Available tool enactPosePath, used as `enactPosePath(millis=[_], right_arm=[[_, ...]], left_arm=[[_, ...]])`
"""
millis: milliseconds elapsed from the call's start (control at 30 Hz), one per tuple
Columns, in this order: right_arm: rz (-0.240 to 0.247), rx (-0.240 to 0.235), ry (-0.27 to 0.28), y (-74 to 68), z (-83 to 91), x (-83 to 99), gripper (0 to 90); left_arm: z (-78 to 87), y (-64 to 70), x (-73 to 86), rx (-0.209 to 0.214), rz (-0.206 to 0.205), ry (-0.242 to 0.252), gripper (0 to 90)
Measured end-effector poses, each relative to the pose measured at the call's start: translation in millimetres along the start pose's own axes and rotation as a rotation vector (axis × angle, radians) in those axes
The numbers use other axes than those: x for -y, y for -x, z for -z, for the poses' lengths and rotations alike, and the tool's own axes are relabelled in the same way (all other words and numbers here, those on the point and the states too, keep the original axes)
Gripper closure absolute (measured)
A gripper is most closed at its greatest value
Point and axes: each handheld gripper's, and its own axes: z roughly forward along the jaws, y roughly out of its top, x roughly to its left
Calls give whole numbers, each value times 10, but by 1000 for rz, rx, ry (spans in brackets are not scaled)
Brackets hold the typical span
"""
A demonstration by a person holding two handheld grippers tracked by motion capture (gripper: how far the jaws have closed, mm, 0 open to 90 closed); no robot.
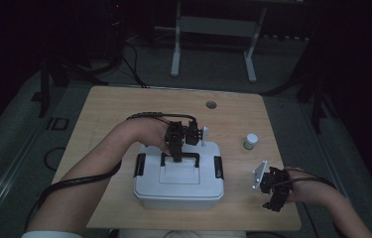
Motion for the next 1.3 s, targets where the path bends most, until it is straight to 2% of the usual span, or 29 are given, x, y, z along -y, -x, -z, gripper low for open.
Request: enactPosePath(millis=[100,233,367,633,767,1033,1300], right_arm=[[0,2,4,-2,12,-12,187],[0,4,5,-1,25,-25,187],[-1,9,9,1,50,-31,187],[-2,12,9,4,66,-35,186],[-13,10,15,7,64,-36,155],[-42,3,17,8,64,-29,117],[-50,13,22,-7,65,-45,108]], left_arm=[[11,28,11,15,-3,16,834],[31,55,31,-7,-6,32,839],[66,77,35,-3,-13,30,839],[240,117,66,-12,-23,61,839],[321,139,102,-27,-22,72,839],[445,160,218,-46,1,85,839],[539,172,495,-66,42,83,839]])
